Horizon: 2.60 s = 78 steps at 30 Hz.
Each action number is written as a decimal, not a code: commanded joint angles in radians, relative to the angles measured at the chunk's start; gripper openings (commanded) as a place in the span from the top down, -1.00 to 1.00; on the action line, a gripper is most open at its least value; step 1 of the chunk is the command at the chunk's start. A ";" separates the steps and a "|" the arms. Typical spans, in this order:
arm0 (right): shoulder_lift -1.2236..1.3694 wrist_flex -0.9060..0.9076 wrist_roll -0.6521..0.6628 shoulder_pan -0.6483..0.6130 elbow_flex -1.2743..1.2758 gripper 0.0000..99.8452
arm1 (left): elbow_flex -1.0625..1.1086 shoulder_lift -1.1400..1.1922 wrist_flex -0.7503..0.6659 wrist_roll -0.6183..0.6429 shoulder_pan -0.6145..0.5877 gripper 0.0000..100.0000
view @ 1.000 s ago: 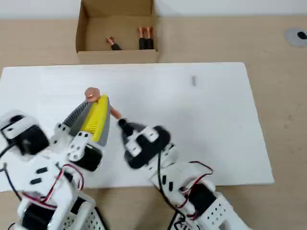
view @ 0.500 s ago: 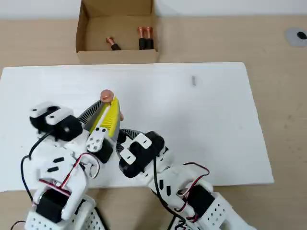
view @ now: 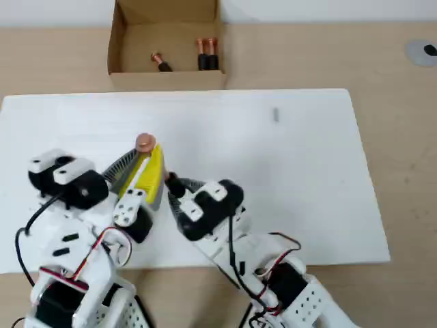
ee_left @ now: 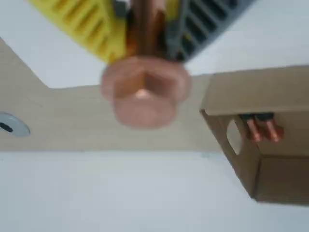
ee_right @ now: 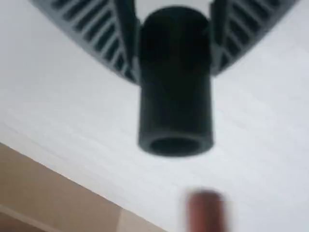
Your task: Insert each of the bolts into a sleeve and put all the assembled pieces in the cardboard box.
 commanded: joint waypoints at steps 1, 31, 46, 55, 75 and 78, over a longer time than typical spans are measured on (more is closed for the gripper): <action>-0.093 -0.031 -0.037 0.025 0.001 0.98 | -0.078 -0.005 0.009 -0.021 -0.009 0.99; -0.085 -0.186 0.023 0.022 -0.001 0.98 | -0.077 -0.004 -0.138 0.011 0.003 0.99; -0.093 -0.227 0.048 0.025 -0.001 0.98 | -0.037 -0.005 -0.140 -0.126 0.095 0.99; -0.093 -0.256 0.043 0.025 -0.001 0.98 | -0.018 -0.005 -0.143 -0.138 0.095 0.99; -0.093 -0.258 0.041 0.027 0.001 0.98 | 0.072 -0.005 -0.315 -0.132 0.026 0.99; -0.093 -0.258 0.041 0.027 0.001 0.98 | 0.061 -0.005 -0.308 -0.132 0.031 0.99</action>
